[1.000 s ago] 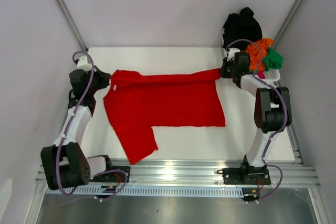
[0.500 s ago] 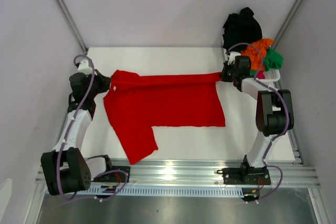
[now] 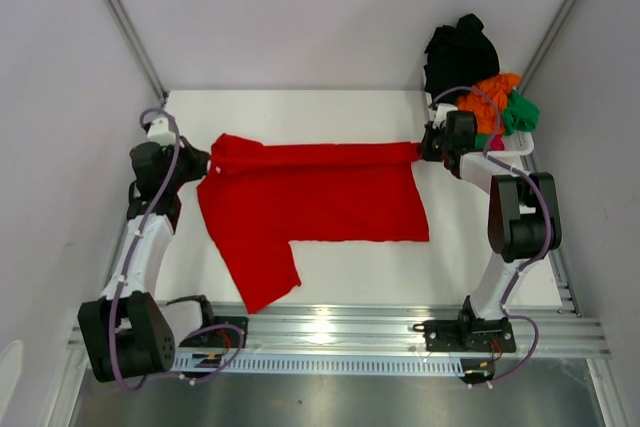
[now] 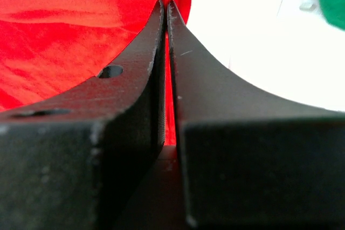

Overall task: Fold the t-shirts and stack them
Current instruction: Fold the tshirt

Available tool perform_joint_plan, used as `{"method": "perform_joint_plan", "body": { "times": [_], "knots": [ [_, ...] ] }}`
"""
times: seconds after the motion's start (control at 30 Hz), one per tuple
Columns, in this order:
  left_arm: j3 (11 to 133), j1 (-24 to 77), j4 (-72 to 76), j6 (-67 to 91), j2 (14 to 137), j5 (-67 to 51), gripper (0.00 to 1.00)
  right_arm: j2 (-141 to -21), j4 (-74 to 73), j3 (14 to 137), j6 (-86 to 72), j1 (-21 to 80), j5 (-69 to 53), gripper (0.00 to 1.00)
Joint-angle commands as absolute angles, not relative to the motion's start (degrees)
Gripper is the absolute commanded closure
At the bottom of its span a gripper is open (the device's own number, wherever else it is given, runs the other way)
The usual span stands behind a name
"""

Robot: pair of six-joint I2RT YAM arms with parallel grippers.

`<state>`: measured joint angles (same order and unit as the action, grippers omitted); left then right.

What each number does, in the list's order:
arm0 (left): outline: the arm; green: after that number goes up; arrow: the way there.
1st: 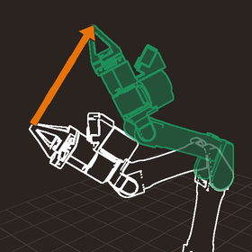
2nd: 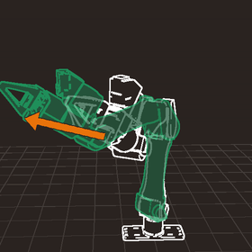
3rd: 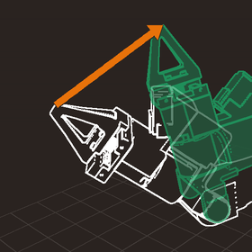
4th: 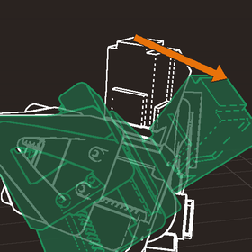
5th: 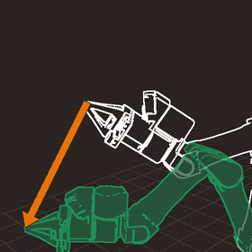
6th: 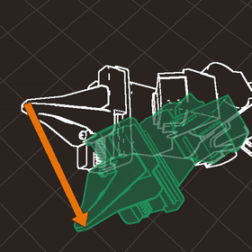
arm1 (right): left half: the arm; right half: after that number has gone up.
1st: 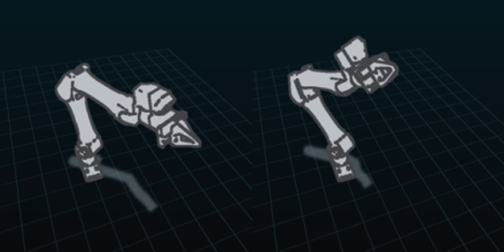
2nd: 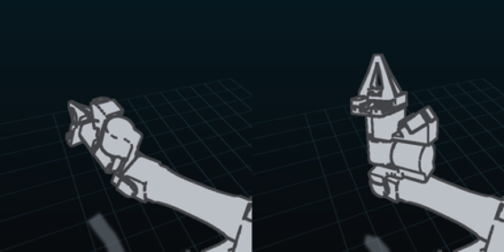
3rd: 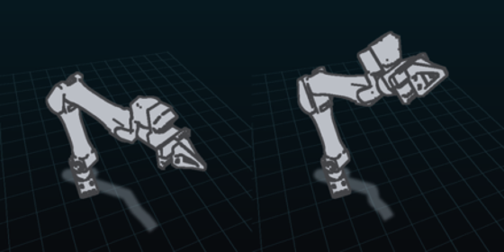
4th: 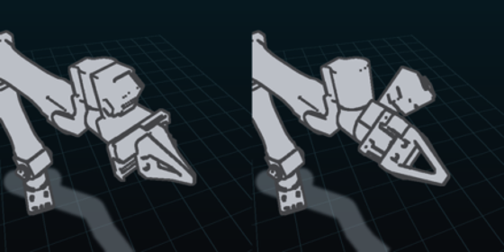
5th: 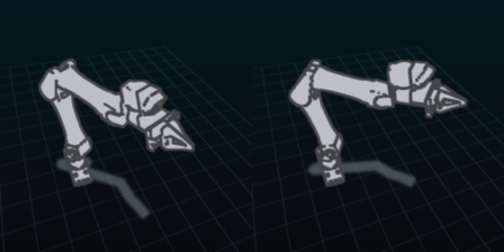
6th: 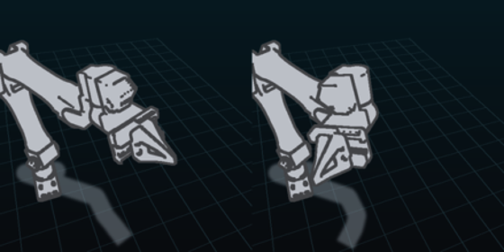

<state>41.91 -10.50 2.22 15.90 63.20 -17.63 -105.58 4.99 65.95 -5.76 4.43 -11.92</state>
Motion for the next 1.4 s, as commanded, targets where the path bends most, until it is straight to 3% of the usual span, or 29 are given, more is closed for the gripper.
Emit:
{"method": "perform_joint_plan", "body": {
  "times": [0.0,0.57,0.6,0.67,0.7,0.73,0.77,0.83,1.0,1.17,1.37],
  "knots": [
    [40.87,-11.34,1.59,13.36,60.30,-16.00,0.99,-102.22,6.50,64.87,-5.98,4.57,-11.95,1.00],
    [39.29,-11.43,-3.43,8.44,57.92,-15.47,0.98,-101.17,5.45,63.11,-5.98,4.57,-11.95,1.00],
    [39.37,-11.43,-3.51,8.61,57.75,-15.56,0.89,-100.99,5.36,63.02,-5.89,4.57,-11.95,0.95],
    [39.29,-11.43,-3.43,8.79,56.61,-16.60,0.68,-100.20,5.80,62.32,-5.80,4.57,-13.78,0.74],
    [39.29,-11.43,-3.43,8.79,55.99,-17.31,0.36,-99.06,5.89,61.88,-5.54,4.66,-14.41,0.54],
    [39.20,-11.43,-3.78,9.05,55.29,-17.75,0.22,-98.53,5.89,61.79,-5.62,4.75,-14.85,0.43],
    [39.20,-11.43,-4.04,9.05,53.72,-17.75,0.18,-98.09,5.71,61.87,-5.71,4.83,-15.72,0.36],
    [39.11,-11.43,-4.74,9.32,51.95,-17.05,0.14,-96.77,5.28,62.14,-6.06,4.92,-16.69,0.21],
    [41.39,-11.43,-8.43,9.58,48.34,-15.47,0.11,-93.34,3.70,63.02,-6.59,5.80,-19.51,0.01],
    [45.96,-11.43,-15.18,19.48,51.06,-14.15,0.01,-92.81,1.50,65.39,-7.73,7.64,-21.71,0.00],
    [44.75,-11.34,-19.88,48.67,59.67,-14.41,0.07,-93.86,2.63,66.09,-10.19,13.00,-17.67,0.01]
  ]
}}
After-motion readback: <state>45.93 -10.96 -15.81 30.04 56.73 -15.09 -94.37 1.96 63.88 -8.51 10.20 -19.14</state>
